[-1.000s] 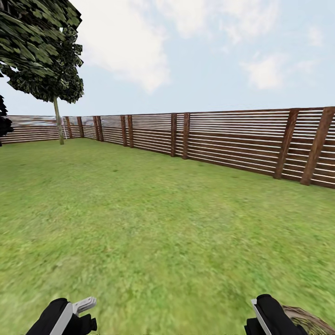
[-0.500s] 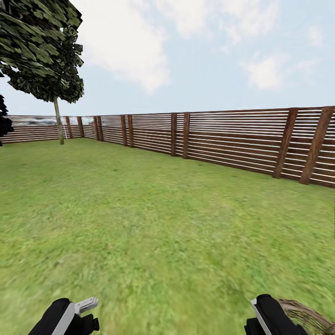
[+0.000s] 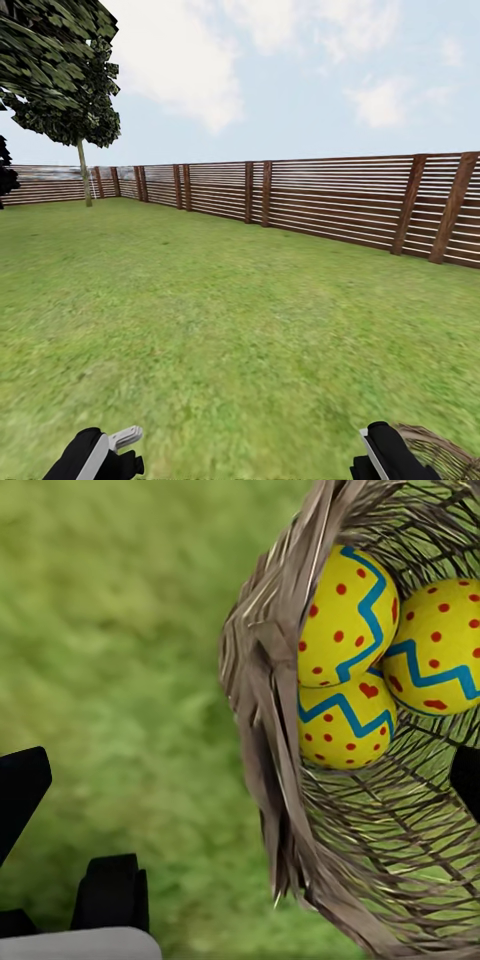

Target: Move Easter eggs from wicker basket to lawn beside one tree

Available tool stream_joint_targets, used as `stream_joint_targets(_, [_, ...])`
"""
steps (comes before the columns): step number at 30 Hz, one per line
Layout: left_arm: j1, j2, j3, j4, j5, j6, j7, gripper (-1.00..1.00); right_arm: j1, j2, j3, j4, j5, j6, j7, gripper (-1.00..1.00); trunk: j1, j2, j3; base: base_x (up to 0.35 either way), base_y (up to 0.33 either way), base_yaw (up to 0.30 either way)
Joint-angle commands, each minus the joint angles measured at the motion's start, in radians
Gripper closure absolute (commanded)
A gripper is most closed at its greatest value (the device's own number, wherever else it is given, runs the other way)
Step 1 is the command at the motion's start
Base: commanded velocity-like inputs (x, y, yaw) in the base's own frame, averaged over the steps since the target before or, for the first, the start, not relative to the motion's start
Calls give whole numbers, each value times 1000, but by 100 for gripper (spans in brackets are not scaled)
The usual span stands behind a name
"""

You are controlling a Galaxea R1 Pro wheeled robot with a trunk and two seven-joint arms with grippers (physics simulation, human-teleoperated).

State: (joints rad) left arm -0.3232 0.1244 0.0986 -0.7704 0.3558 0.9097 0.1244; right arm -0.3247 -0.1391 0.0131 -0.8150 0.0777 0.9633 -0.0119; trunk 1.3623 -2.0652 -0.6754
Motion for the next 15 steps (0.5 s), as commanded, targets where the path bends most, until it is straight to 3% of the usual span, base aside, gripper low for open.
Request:
stream_joint_targets(1, [0, 0, 1, -1, 11, 4, 9, -100, -1, 0, 1, -1, 7, 4, 3, -100, 4, -8, -4, 0, 0, 0])
stream_joint_targets(15, [0, 0, 1, -1, 11, 5, 9, -100, -1, -6, 1, -1, 7, 6, 4, -100, 57, -106, -48, 0, 0, 0])
